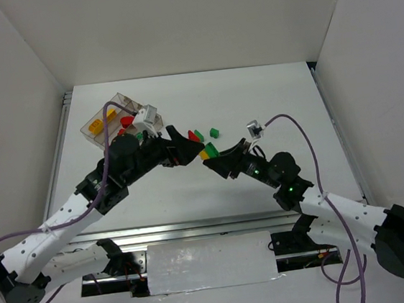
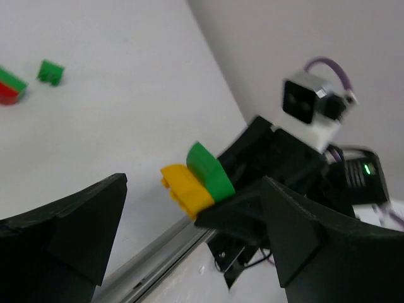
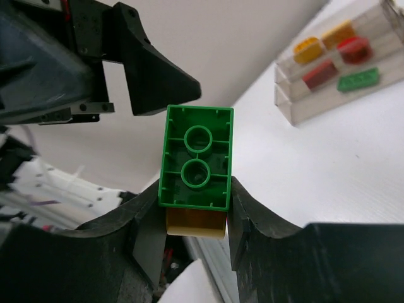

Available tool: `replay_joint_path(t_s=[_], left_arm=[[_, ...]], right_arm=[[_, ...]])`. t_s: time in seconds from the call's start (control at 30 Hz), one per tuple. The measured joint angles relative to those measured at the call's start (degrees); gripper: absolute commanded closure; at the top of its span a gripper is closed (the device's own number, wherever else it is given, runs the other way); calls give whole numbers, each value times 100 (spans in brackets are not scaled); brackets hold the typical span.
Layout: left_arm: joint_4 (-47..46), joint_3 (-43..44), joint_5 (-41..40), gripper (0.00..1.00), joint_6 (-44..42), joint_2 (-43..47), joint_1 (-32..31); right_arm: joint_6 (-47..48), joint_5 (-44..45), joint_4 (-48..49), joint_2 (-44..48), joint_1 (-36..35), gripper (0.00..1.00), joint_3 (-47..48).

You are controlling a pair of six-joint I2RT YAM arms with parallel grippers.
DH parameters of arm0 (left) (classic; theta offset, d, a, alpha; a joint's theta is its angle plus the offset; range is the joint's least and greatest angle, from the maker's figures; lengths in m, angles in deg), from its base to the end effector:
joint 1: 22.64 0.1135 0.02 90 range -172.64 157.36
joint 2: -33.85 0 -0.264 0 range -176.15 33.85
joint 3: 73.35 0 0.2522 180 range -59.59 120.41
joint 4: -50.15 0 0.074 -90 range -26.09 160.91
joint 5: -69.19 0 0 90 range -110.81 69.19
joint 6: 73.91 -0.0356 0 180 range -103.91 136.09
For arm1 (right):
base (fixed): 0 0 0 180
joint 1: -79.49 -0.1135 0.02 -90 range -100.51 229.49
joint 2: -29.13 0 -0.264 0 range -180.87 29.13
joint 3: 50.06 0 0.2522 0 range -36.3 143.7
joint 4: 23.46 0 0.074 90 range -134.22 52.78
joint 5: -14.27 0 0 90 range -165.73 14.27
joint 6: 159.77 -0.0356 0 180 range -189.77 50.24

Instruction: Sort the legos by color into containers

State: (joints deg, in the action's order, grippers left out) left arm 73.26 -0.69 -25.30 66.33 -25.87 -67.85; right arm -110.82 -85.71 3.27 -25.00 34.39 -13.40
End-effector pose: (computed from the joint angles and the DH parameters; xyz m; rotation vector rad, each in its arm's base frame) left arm 0.1714 -0.1687 0.3786 -0.1450 1.8874 -1.1212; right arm 0.1463 0.1556 0.2693 -0.2138 1.5432 1.3438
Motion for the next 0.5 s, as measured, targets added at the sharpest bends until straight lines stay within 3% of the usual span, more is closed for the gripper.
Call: replay_joint_path(t_s=[0.13,0.3,0.5], left_arm=[[-802,-317,1176,1,-855,638,4],[-1867,-831,2767,2,-1248,944,4],[-2149,-920,3517,8,-1296,778,2]], right_arm=[[-315,-944,24,610,555,100,-52],[-658,-1961,133,949,601,100,-50],[-964,-2691,391,1056,601,100,2]])
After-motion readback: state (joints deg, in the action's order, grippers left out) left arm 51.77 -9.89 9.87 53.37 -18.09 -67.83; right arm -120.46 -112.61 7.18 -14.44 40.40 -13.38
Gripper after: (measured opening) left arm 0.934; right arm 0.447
